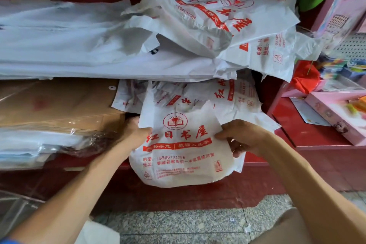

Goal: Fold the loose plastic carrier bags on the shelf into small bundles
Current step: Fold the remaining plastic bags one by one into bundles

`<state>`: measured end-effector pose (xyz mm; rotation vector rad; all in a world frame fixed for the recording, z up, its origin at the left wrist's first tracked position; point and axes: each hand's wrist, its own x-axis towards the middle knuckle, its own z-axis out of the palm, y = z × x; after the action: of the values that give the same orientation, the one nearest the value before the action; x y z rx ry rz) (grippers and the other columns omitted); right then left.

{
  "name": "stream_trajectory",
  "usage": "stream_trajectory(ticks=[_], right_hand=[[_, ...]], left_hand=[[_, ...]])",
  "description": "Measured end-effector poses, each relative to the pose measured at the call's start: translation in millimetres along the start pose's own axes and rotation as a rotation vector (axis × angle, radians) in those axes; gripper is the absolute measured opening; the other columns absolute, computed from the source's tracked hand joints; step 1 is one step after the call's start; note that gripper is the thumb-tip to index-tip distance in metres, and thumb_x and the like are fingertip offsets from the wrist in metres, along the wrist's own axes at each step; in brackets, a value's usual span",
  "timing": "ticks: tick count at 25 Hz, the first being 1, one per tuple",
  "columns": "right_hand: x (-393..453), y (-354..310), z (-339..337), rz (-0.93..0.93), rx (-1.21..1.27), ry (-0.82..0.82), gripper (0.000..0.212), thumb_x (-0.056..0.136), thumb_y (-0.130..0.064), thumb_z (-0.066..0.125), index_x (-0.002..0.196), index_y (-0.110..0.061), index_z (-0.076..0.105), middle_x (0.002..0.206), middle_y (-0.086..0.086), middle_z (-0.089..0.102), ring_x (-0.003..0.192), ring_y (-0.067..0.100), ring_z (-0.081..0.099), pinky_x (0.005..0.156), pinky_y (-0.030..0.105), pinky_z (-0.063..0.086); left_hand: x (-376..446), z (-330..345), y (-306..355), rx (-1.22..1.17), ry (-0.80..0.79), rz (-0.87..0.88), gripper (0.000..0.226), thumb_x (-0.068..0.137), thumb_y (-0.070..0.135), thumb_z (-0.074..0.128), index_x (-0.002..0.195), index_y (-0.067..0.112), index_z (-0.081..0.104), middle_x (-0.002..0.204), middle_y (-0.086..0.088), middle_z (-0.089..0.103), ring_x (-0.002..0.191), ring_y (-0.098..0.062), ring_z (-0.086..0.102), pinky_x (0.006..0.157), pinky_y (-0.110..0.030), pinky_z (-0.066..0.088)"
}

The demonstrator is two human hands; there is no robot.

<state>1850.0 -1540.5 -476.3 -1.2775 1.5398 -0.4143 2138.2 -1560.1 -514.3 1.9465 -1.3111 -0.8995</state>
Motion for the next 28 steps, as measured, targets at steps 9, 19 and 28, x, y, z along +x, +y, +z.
stream_trajectory(ticks=[9,19,28], right_hand=[[-3.2,0.0,-1.9,0.110,-0.124,-0.039,0.018,0.090,-0.021,0.066,0.101,-0.008,0.073,0.093,0.014,0.074,0.054,0.019,0.064,0.048,0.025,0.049],[22.7,-6.0,7.2,-0.105,0.073,0.117,0.028,0.090,-0.023,0.069,0.116,-0.018,0.061,0.092,0.006,0.075,0.049,0.009,0.061,0.042,0.022,0.043],[58.9,-17.6,6.0,-0.387,0.638,0.365,0.030,0.091,0.005,0.045,0.111,-0.006,0.065,0.104,0.007,0.074,0.101,0.024,0.070,0.098,0.044,0.052]], left_hand=[[-28.6,4.7,1.7,0.570,0.194,0.715,0.040,0.081,0.019,0.073,0.118,0.022,0.060,0.119,0.001,0.055,0.109,-0.022,0.053,0.085,-0.029,0.043],[-46.3,24.7,-0.6,0.627,-0.218,0.737,0.037,0.094,0.041,0.056,0.128,0.028,0.055,0.127,0.014,0.048,0.118,-0.009,0.042,0.101,-0.028,0.038],[-52.7,20.4,2.3,0.624,-0.252,0.733,0.029,0.093,0.044,0.057,0.118,0.029,0.056,0.120,0.018,0.046,0.114,-0.006,0.042,0.100,-0.029,0.041]])
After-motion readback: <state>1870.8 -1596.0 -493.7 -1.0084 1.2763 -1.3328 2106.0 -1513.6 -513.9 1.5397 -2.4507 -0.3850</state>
